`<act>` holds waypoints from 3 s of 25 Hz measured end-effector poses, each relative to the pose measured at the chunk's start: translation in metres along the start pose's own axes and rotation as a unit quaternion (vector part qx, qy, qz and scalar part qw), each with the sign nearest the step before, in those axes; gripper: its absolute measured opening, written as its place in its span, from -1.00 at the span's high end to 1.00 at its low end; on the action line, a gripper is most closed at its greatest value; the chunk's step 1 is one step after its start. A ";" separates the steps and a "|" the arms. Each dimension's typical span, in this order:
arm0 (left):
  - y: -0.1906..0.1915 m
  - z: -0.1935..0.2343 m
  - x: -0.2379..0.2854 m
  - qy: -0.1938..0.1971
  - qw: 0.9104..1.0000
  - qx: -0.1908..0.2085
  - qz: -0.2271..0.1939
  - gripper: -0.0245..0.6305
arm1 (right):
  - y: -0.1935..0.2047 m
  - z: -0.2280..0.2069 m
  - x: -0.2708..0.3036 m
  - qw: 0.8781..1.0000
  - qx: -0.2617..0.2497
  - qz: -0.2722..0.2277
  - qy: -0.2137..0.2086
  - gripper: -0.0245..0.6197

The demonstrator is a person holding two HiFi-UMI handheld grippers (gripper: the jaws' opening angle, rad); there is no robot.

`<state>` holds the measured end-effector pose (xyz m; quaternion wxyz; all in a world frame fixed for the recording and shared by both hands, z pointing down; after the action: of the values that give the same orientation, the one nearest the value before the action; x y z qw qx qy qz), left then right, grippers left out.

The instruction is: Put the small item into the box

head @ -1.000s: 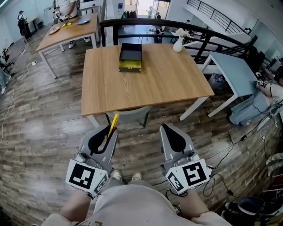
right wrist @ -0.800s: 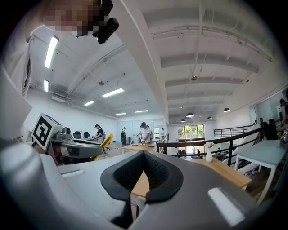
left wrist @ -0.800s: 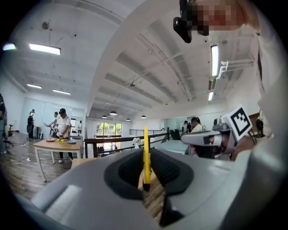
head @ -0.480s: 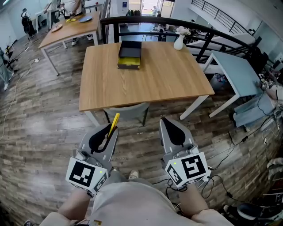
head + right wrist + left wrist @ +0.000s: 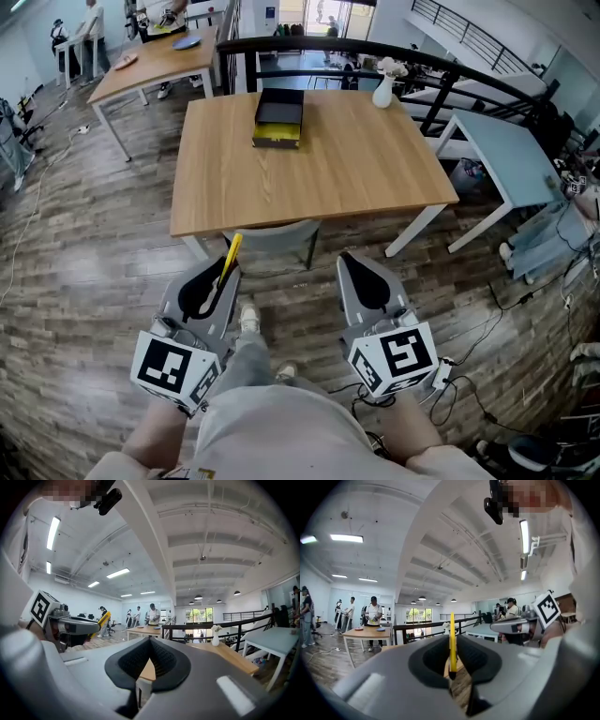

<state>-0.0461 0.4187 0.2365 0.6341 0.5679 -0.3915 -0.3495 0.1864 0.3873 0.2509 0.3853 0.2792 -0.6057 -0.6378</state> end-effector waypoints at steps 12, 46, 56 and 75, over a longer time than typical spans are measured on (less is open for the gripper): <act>0.014 0.035 0.028 -0.008 1.000 -0.006 0.003 0.78 | 0.008 -0.007 0.037 1.000 -0.006 -0.003 -0.001 0.92; -0.021 0.294 0.268 0.037 0.999 -0.034 0.019 0.78 | -0.024 -0.074 0.373 0.999 -0.007 0.042 0.009 0.92; -0.023 0.362 0.333 0.059 0.997 -0.041 0.024 0.78 | -0.027 -0.098 0.457 0.998 -0.002 0.052 0.035 0.92; -0.019 0.362 0.391 0.014 0.997 -0.058 0.045 0.78 | -0.007 -0.166 0.498 0.998 0.014 0.063 0.002 0.92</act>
<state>-0.1939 -0.0927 0.2743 0.6864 0.5165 -0.3872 -0.3347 0.0489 -0.1186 0.2806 0.4215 0.2472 -0.6303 -0.6033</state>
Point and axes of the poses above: the fingertips, and each gripper's own axes: x forward along the fingers, z to its left, y out of its underside, the point moved 8 cm from there along -x, backward along the fingers, and after that the axes turned 6 degrees about -x, right-handed, at the moved point
